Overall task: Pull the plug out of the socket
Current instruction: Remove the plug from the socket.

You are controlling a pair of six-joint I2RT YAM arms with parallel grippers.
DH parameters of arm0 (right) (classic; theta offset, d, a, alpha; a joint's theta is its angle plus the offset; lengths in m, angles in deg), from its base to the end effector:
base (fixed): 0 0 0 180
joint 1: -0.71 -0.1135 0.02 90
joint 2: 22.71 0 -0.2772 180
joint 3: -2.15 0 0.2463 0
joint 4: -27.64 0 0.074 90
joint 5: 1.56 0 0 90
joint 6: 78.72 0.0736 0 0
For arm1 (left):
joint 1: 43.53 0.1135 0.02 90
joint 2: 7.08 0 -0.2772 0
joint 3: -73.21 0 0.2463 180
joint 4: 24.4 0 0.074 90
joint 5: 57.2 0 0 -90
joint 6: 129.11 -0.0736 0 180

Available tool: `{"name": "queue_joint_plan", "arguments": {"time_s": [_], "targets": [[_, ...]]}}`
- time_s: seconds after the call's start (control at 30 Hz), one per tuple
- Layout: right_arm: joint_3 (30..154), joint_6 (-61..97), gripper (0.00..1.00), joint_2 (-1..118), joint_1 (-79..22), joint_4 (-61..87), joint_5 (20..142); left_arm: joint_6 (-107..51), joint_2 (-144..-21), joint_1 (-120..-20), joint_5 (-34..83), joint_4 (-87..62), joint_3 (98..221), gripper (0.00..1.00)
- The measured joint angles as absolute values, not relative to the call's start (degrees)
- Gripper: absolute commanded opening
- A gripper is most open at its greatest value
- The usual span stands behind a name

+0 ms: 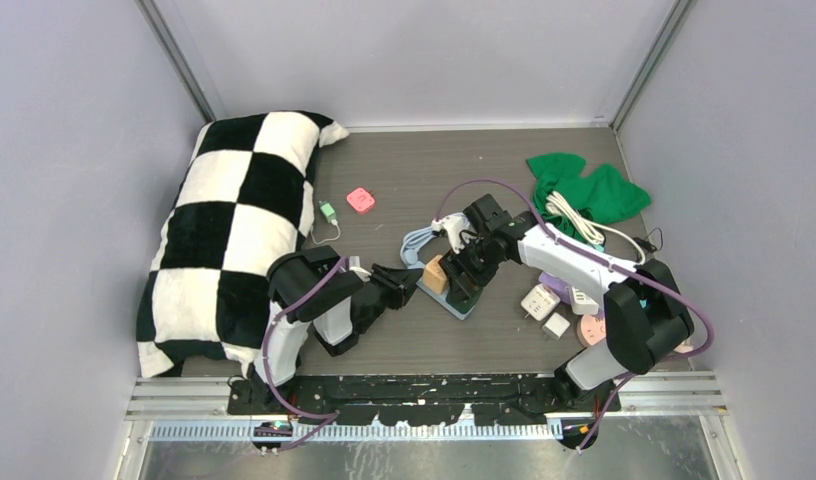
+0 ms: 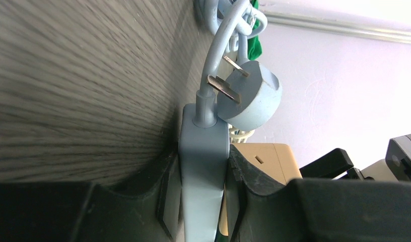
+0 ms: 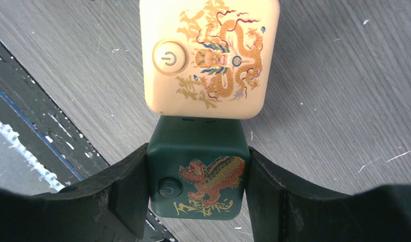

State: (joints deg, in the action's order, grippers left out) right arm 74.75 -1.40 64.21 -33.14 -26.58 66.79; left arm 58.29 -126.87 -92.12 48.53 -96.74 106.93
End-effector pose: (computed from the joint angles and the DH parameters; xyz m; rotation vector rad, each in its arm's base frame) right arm 0.2306 0.1873 0.1968 -1.1901 2.5132 0.6191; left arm 0.2235 -0.2233 0.0740 -1.0685 1.8072 -1.4827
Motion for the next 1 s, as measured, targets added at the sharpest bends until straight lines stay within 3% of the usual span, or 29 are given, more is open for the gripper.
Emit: {"name": "queue_joint_plan", "arguments": {"time_s": [0.47,1.0], "targets": [[79.8,-1.0,0.01,66.8,-39.7,-32.0,72.1,58.1,-126.7,-92.2,47.8,-97.9,105.5,0.0],[73.7,-1.8,0.01,62.3,-32.0,-27.0,64.9,58.0,-126.9,-92.4,46.9,-96.4,107.4,0.0]]}}
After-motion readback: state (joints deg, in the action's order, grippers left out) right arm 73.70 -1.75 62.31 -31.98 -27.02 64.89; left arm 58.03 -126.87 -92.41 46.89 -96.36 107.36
